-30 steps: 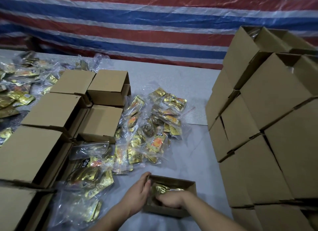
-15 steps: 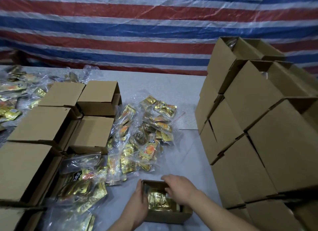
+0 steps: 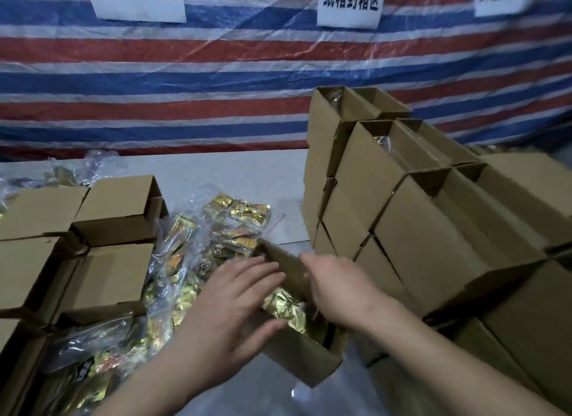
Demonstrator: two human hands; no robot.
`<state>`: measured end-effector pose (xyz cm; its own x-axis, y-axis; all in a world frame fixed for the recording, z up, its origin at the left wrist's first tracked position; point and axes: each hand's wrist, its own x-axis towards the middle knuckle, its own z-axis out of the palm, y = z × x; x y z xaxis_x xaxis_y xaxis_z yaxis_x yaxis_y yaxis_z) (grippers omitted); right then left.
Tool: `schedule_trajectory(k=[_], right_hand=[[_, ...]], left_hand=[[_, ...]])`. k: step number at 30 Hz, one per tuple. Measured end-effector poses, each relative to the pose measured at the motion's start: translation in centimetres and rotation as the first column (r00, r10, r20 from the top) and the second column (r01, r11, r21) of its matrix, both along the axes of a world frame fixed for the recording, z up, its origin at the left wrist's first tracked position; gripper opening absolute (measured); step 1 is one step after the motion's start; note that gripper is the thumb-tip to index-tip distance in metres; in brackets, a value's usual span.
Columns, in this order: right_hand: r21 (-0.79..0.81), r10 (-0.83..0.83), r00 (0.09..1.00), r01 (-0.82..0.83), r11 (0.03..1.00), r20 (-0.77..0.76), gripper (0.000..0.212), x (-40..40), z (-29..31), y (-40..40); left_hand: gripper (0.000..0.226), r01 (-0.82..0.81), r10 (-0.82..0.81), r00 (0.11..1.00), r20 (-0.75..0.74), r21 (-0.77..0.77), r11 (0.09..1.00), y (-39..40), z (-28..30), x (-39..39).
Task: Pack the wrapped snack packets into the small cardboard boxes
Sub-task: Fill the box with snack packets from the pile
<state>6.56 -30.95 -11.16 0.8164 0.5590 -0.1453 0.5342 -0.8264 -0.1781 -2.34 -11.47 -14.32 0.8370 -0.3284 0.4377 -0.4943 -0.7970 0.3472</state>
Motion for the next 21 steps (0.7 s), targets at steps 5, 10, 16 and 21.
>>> schedule_trajectory(k=[5,10,16,21], right_hand=[[0.009,-0.150,0.983,0.150,0.989,0.102,0.015,-2.1,7.3,-4.6],[-0.046,-0.290,0.952,0.295,0.954,0.094,0.006,-6.2,11.2,-10.5],[-0.049,-0.480,0.876,0.482,0.875,0.051,0.012,-11.1,13.9,-18.7],[-0.033,-0.525,0.816,0.548,0.836,0.240,0.028,-12.0,13.4,-23.5]], left_hand=[[0.027,0.318,-0.365,0.929,0.066,0.368,0.874,-3.7,6.6,1.8],[0.013,0.533,-0.568,0.820,0.071,0.265,0.803,-8.6,10.7,2.0],[0.008,0.678,-0.701,0.696,0.154,0.182,0.713,-16.4,12.1,0.7],[0.018,0.769,-0.784,0.611,0.112,0.151,0.621,-21.5,11.6,1.7]])
